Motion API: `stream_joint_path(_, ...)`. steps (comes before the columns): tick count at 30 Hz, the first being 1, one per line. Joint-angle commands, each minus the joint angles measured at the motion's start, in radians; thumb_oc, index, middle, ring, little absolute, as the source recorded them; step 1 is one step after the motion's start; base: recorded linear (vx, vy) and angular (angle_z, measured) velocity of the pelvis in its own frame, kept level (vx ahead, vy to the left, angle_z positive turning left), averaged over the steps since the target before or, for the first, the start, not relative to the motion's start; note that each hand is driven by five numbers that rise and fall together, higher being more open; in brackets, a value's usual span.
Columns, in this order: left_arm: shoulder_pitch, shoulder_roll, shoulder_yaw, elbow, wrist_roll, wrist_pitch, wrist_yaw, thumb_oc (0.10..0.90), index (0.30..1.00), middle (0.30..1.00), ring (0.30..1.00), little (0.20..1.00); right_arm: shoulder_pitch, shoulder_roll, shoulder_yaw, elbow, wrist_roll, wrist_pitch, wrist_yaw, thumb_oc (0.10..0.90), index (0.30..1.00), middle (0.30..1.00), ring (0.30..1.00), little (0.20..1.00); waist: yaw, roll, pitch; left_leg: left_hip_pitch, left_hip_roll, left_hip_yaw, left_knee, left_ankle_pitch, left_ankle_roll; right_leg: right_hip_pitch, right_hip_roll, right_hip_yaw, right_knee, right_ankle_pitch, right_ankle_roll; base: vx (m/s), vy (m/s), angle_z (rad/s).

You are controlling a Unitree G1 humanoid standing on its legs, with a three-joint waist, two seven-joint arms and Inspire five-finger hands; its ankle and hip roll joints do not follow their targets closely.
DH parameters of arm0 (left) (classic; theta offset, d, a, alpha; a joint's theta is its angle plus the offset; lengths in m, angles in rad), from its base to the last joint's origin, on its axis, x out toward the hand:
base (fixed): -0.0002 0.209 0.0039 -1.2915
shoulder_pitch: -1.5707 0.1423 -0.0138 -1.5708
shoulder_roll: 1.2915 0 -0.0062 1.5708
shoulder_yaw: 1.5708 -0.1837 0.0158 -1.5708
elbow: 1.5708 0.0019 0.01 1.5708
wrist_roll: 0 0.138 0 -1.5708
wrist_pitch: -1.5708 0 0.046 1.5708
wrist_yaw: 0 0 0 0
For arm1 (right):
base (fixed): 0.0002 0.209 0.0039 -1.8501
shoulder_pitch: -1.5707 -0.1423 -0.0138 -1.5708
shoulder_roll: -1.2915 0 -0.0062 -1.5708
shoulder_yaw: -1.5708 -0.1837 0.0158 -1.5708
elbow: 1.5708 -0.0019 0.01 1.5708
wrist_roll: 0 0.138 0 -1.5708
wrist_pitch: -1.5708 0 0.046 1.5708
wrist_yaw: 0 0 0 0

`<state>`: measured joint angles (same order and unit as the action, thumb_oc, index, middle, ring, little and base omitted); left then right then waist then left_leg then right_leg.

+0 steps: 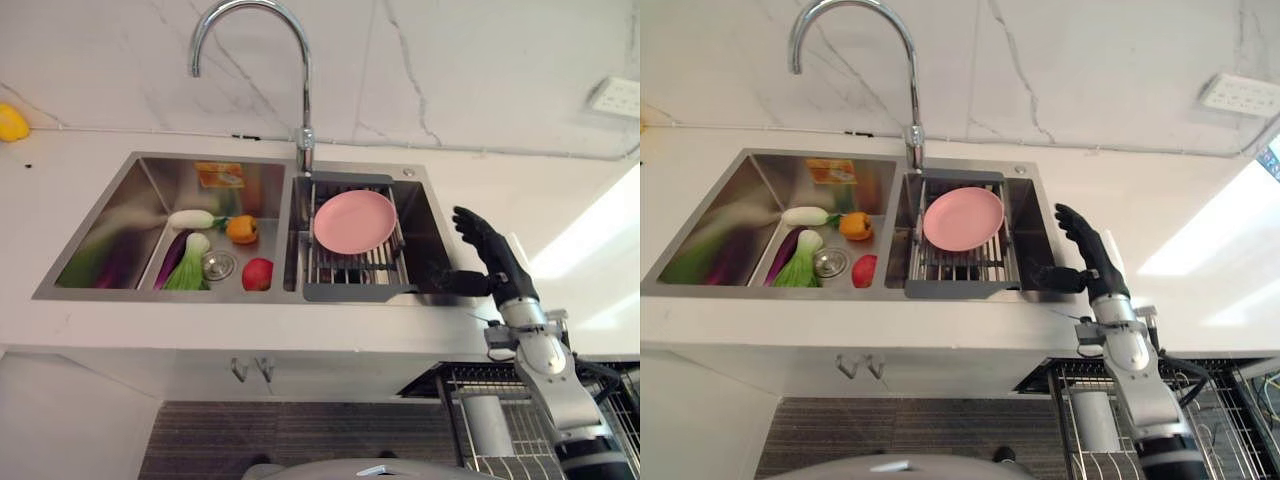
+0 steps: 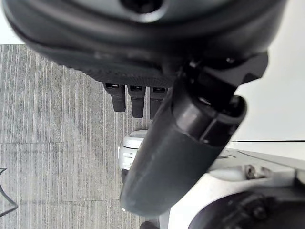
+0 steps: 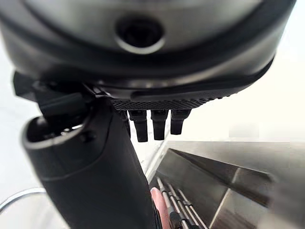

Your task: Place the dishes in the dishwasher.

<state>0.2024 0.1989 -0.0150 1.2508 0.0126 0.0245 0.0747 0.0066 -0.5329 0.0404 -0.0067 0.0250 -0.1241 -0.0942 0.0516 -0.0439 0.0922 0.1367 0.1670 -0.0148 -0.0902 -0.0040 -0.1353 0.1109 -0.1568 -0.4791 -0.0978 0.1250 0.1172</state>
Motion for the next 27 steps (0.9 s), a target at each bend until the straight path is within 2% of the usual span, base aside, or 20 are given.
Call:
stream_joint_path(1, -0.059, 0.019, -0.039, 0.049, 0.022, -0.016, 0.002, 0.800, 0.900, 0.900, 0.900, 0.900, -0.184, -0.101, -0.017, -0.043, -0.098, -0.081, -0.065, 0.800, 0.900, 0.900, 0.900, 0.900, 0.042, 0.011, -0.025, 0.001, 0.012, 0.050, 0.018, -0.038, 0.006, 0.001, -0.063, -0.002, 0.050, -0.094, 0.059, 0.01, -0.023, 0.17)
stream_joint_path(7, -0.053, 0.028, -0.058, 0.044, 0.027, -0.019, 0.003, 0.800, 0.900, 0.900, 0.900, 0.900, -0.306, -0.195, 0.076, 0.050, -0.197, -0.070, -0.087, 0.800, 0.900, 0.900, 0.900, 0.900, 0.067, 0.016, -0.029, -0.010, 0.013, 0.037, 0.013, -0.023, 0.000, 0.016, -0.057, -0.016, 0.038, -0.097, 0.050, 0.02, -0.035, 0.11)
stream_joint_path(9, -0.051, 0.042, -0.062, 0.043, 0.021, -0.022, 0.006, 0.800, 0.900, 0.900, 0.900, 0.900, -0.381, -0.239, 0.152, 0.118, -0.252, -0.059, -0.091, 0.800, 0.900, 0.900, 0.900, 0.900, 0.082, 0.021, -0.030, -0.015, 0.017, 0.026, 0.013, -0.023, -0.006, 0.026, -0.048, -0.024, 0.030, -0.104, 0.047, 0.04, -0.039, 0.25)
stream_joint_path(14, -0.049, 0.051, -0.056, 0.055, 0.000, -0.026, 0.014, 0.800, 0.900, 0.900, 0.900, 0.900, -0.461, -0.280, 0.249, 0.184, -0.293, -0.052, -0.082, 0.800, 0.900, 0.900, 0.900, 0.900, 0.096, 0.026, -0.025, -0.026, 0.015, 0.014, 0.013, -0.016, -0.012, 0.033, -0.046, -0.038, 0.029, -0.105, 0.045, 0.01, -0.016, 0.12)
stream_joint_path(24, -0.055, 0.046, -0.051, 0.088, 0.004, -0.021, 0.007, 0.800, 0.900, 0.900, 0.900, 0.900, -0.437, -0.298, 0.273, 0.143, -0.277, -0.072, -0.040, 0.800, 0.900, 0.900, 0.900, 0.900, 0.086, 0.030, -0.029, -0.020, 0.016, 0.016, 0.010, -0.020, -0.012, 0.039, -0.045, -0.043, 0.030, -0.109, 0.043, 0.01, -0.007, 0.09)
stream_joint_path(27, -0.061, 0.041, -0.048, 0.085, 0.005, -0.022, 0.001, 0.800, 0.900, 0.900, 0.900, 0.900, -0.415, -0.305, 0.267, 0.109, -0.288, -0.076, -0.029, 0.800, 0.900, 0.900, 0.900, 0.900, 0.070, 0.026, -0.035, -0.017, 0.010, 0.023, 0.008, -0.020, -0.006, 0.034, -0.051, -0.036, 0.029, -0.106, 0.045, 0.00, 0.010, -0.03)
